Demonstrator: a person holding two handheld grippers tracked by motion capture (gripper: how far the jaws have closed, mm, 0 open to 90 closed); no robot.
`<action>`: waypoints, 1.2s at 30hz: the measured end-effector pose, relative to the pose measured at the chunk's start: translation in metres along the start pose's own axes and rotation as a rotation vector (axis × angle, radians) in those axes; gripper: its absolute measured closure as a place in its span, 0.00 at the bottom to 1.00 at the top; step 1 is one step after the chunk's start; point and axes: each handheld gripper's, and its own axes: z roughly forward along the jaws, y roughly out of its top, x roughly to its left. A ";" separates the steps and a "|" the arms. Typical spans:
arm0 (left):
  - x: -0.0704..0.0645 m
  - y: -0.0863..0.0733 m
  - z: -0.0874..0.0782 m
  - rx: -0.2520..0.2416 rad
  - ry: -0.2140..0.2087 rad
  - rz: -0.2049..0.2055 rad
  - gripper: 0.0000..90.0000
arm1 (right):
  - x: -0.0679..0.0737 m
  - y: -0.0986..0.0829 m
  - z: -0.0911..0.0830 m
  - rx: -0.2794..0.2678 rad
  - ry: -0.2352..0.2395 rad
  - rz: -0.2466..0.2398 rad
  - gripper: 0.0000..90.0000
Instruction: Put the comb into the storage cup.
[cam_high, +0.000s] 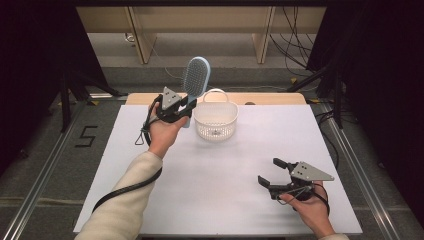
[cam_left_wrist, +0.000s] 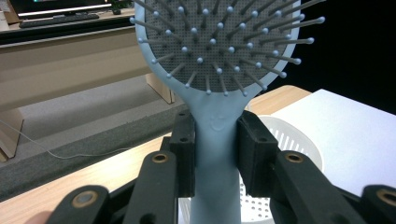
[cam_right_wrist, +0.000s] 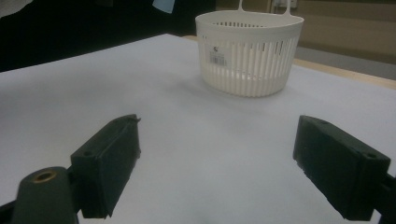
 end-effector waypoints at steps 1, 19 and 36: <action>0.000 0.000 0.000 -0.001 -0.001 0.002 0.78 | 0.000 0.000 0.000 0.002 0.000 0.000 0.17; -0.003 0.006 0.005 -0.016 -0.007 0.000 0.78 | 0.000 0.000 0.000 -0.004 0.001 0.003 0.17; -0.009 0.011 0.011 -0.024 -0.015 0.000 0.78 | 0.000 0.000 0.000 0.004 0.001 0.003 0.17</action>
